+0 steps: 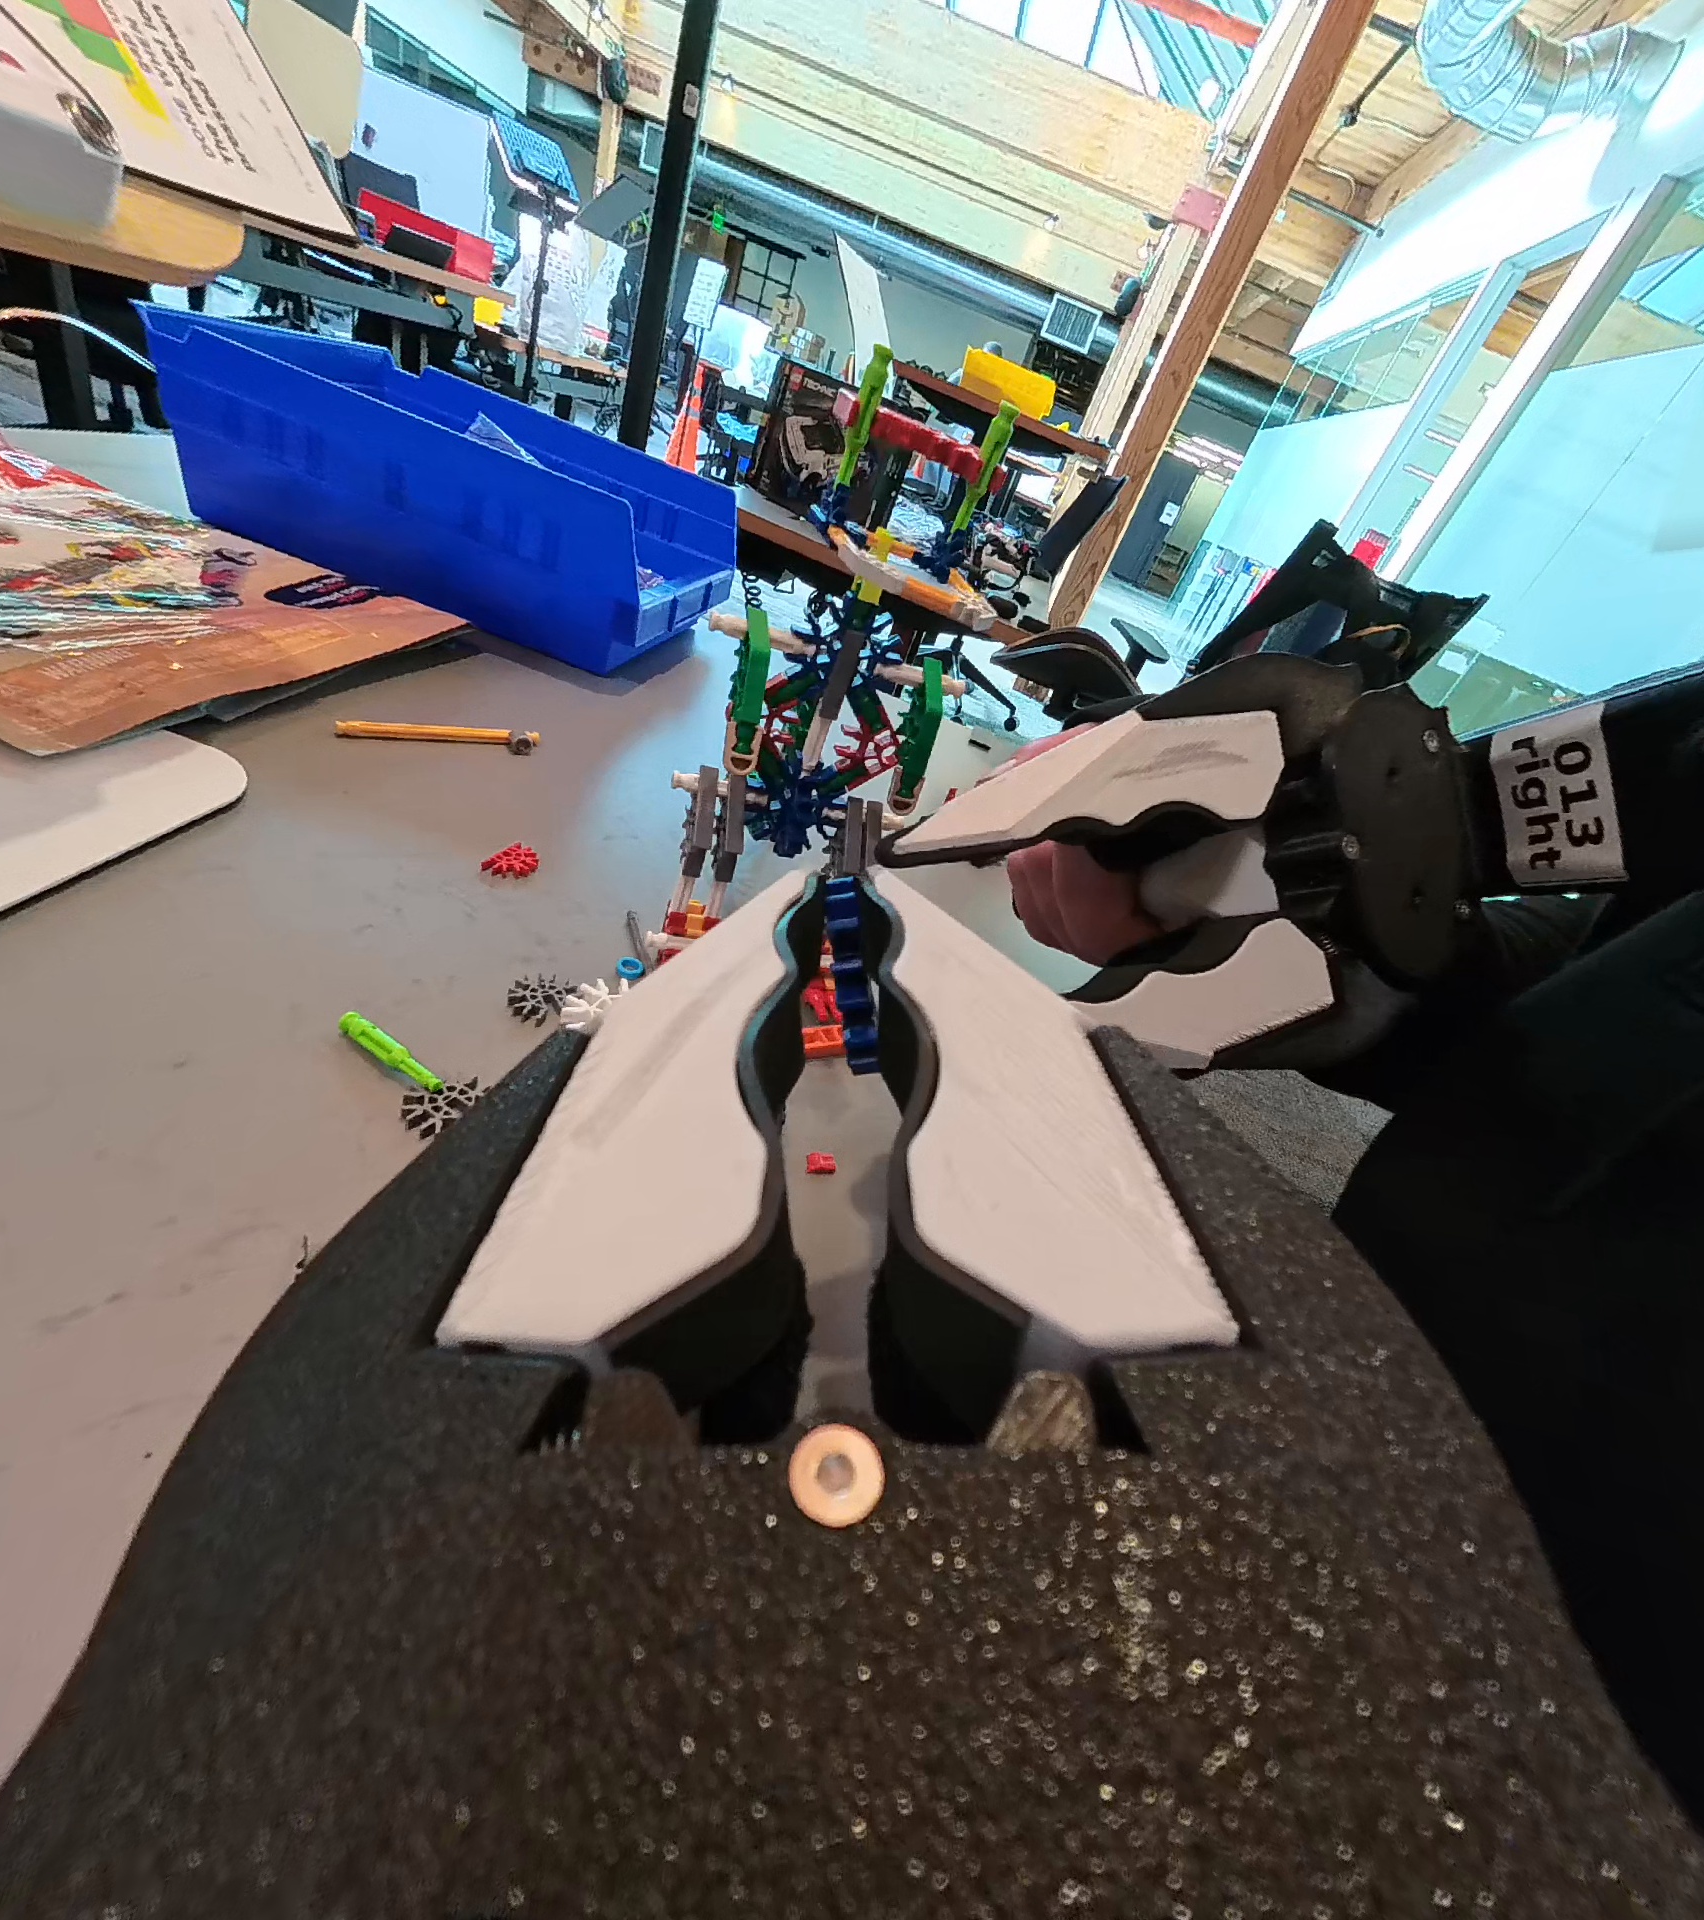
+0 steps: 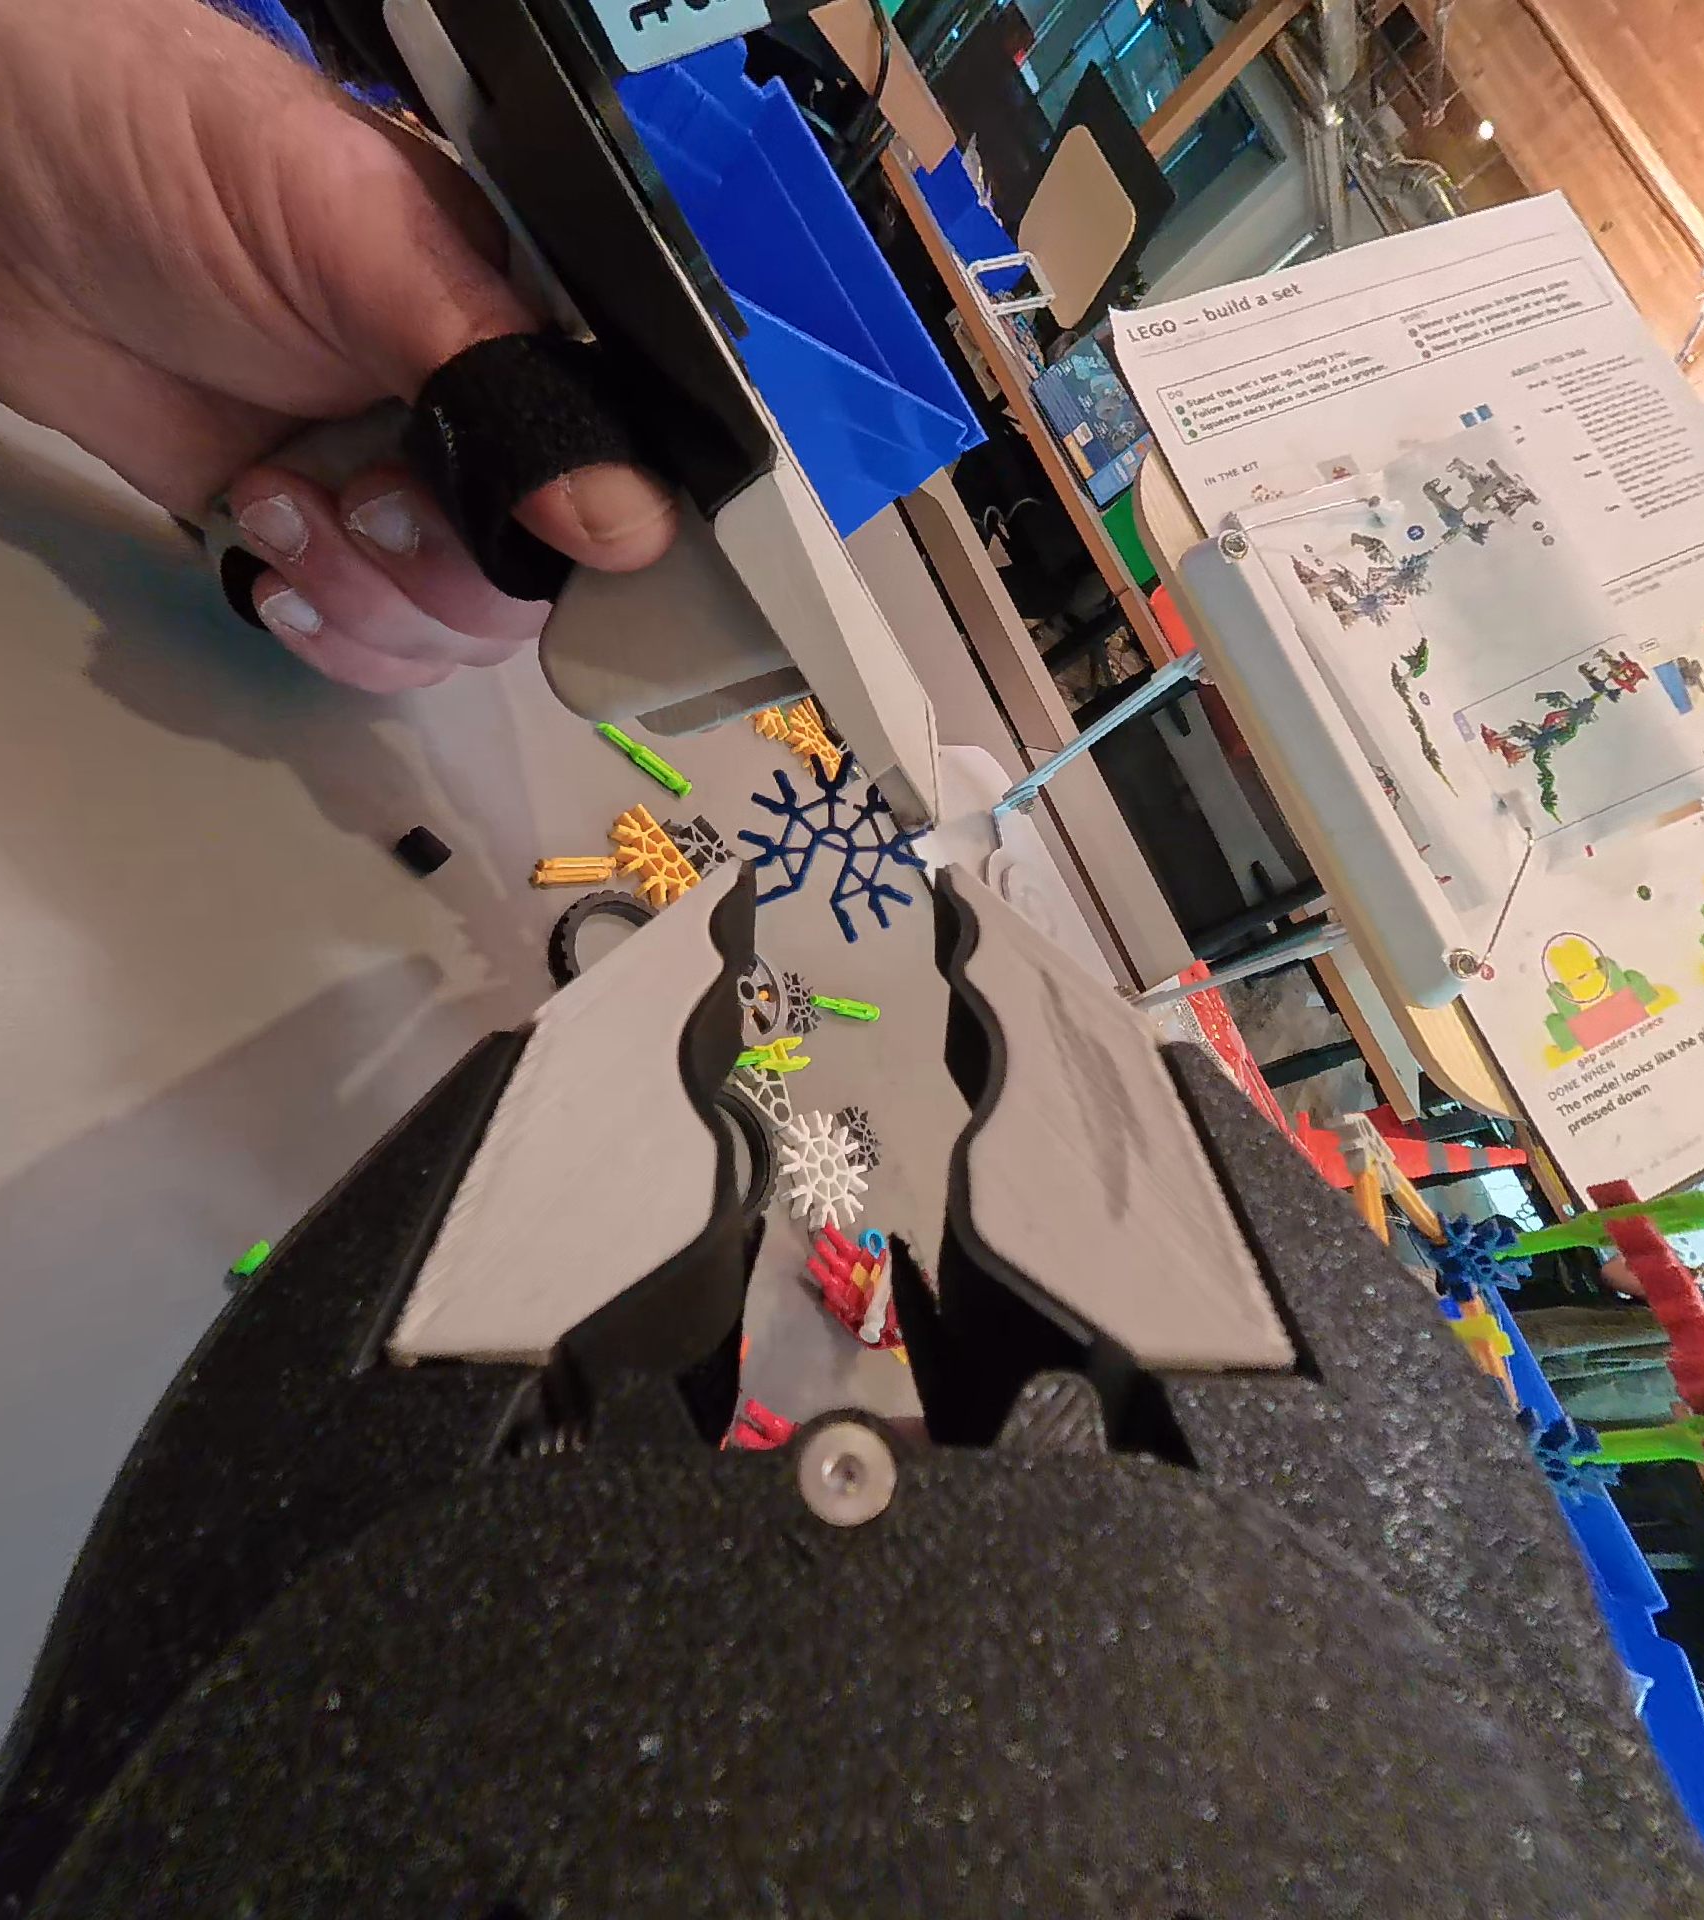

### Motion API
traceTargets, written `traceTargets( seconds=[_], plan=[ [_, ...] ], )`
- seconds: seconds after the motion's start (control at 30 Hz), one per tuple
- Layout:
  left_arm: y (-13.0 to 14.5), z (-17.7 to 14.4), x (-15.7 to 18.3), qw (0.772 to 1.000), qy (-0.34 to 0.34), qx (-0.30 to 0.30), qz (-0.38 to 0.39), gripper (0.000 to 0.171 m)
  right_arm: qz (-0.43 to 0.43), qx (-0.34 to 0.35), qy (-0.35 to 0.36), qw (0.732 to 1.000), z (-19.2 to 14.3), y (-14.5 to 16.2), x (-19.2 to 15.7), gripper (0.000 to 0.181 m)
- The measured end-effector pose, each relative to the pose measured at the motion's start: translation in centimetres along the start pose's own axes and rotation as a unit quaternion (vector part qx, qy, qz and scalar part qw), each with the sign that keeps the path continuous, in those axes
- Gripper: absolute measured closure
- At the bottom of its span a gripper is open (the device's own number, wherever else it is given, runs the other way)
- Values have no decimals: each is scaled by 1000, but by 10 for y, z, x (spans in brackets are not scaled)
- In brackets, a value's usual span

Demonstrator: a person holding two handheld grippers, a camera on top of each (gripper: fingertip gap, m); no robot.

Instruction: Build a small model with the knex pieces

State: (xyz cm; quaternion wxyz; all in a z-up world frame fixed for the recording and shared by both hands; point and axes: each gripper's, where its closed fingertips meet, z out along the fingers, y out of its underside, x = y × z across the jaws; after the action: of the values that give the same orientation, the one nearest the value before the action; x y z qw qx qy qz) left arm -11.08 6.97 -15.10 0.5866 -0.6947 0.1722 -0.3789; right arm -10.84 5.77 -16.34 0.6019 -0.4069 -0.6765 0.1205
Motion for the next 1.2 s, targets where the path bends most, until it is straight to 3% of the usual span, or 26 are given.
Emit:
traceTargets(
  seconds=[0.83,1.03,1.2],
  plan=[
    [7,2,-6,999,-21,-22,17,168,6,-10,0,1000,-6,4,-1,148],
    [21,4,-7,993,-53,-74,74,169,3,-19,5,1000,-18,6,2,148],
    [48,2,-13,959,-126,-174,186,168,21,-41,7,999,-37,21,1,148]
  ],
)
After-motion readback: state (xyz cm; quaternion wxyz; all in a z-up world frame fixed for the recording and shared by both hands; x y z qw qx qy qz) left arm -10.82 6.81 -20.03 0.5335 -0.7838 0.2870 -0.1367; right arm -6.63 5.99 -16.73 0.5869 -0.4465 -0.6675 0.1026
